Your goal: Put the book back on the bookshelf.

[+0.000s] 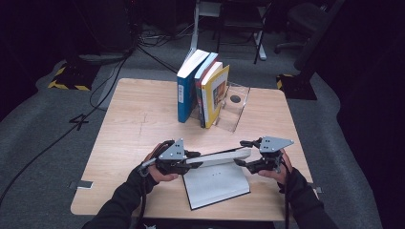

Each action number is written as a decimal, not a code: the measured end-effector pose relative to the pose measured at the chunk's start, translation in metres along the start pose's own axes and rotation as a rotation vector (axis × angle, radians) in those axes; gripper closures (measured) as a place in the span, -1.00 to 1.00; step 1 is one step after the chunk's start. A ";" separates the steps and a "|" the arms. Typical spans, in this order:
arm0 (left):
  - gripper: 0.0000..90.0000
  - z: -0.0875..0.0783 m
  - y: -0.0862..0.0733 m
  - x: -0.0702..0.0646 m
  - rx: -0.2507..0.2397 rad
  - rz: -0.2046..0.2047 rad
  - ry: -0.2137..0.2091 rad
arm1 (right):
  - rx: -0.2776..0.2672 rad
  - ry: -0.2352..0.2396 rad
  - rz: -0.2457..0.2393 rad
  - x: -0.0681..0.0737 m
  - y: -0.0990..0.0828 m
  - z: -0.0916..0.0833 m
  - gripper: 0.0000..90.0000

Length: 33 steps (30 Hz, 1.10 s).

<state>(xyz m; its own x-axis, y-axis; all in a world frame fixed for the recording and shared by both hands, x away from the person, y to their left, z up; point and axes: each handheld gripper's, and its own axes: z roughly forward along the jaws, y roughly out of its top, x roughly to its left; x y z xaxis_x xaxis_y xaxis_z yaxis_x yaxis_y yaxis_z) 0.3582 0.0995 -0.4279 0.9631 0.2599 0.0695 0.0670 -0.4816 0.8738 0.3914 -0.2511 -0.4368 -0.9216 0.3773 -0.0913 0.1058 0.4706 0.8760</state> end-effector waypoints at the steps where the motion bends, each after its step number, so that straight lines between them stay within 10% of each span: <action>1: 0.45 0.000 0.000 0.000 0.000 0.002 0.002 | -0.003 0.002 0.004 0.000 0.000 0.000 -0.42; 14: 0.43 -0.005 -0.002 0.005 0.001 -0.015 0.005 | -0.040 0.015 0.004 -0.001 -0.003 -0.001 -0.16; 17: 0.07 -0.007 -0.001 0.008 0.024 -0.029 0.054 | -0.041 0.015 -0.006 0.000 -0.002 0.000 -0.09; 26: -0.10 -0.021 0.004 0.010 0.110 -0.030 0.241 | -0.045 0.021 -0.053 0.013 0.006 0.002 0.33; 33: -0.11 -0.029 0.002 0.015 0.142 -0.058 0.287 | -0.047 0.056 -0.092 0.029 0.014 0.007 0.52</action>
<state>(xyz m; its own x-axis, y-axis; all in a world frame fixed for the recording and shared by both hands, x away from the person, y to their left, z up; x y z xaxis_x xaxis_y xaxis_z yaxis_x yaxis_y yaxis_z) 0.3657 0.1263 -0.4112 0.8450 0.5064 0.1719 0.1749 -0.5654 0.8060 0.3691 -0.2281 -0.4307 -0.9460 0.2889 -0.1468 0.0038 0.4626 0.8866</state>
